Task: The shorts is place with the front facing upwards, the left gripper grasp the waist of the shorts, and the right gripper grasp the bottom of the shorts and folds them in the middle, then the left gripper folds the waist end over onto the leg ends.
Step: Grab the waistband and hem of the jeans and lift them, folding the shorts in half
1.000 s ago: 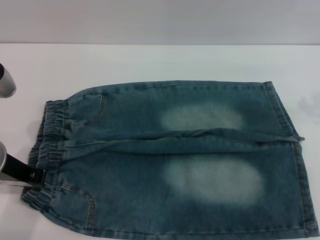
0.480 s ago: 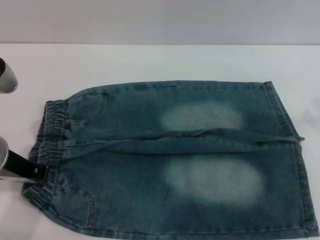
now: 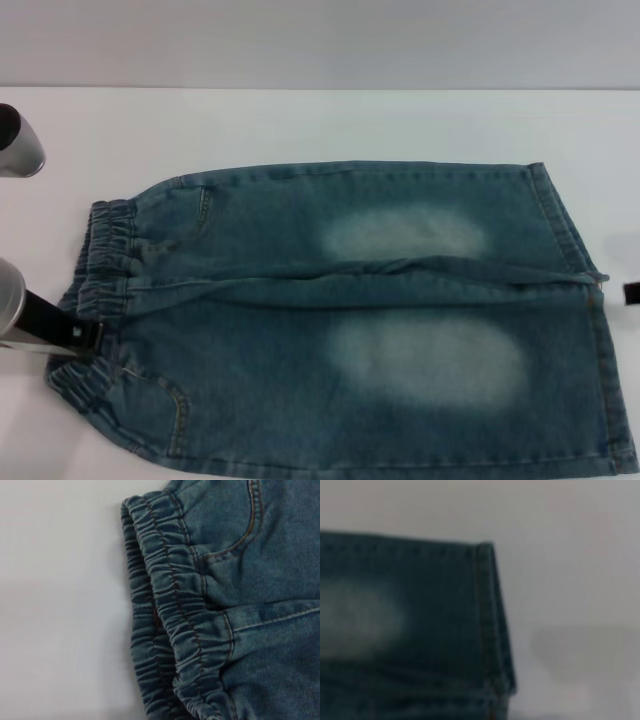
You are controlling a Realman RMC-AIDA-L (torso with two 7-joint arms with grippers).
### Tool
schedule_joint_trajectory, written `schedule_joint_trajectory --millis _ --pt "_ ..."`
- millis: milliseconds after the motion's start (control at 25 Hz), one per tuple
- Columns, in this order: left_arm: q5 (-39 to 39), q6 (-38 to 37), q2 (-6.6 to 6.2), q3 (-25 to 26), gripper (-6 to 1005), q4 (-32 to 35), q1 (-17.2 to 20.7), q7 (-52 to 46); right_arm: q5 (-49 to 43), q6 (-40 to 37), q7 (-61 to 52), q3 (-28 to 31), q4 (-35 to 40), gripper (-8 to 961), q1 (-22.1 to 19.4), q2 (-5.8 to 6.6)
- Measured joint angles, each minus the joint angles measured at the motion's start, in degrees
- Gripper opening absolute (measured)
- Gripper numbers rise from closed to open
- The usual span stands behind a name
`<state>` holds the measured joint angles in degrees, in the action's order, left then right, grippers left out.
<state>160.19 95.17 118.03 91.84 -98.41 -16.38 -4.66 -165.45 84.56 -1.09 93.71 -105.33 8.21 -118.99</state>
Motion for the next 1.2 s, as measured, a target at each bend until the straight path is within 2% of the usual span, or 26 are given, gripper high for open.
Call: schedule_joint_trajectory --millis 480,1200 --pt "0.3 -1.2 -0.09 -0.1 29 1.1 -0.3 0.3 -1.7 7.1 -2.5 -7.2 -1.6 809 0.3 0.13" --pt "0.3 -2.2 -0.08 -0.6 28 1.4 -0.6 1.3 -1.7 10.3 -4.6 -11.1 -2.5 809 -2.2 0.17"
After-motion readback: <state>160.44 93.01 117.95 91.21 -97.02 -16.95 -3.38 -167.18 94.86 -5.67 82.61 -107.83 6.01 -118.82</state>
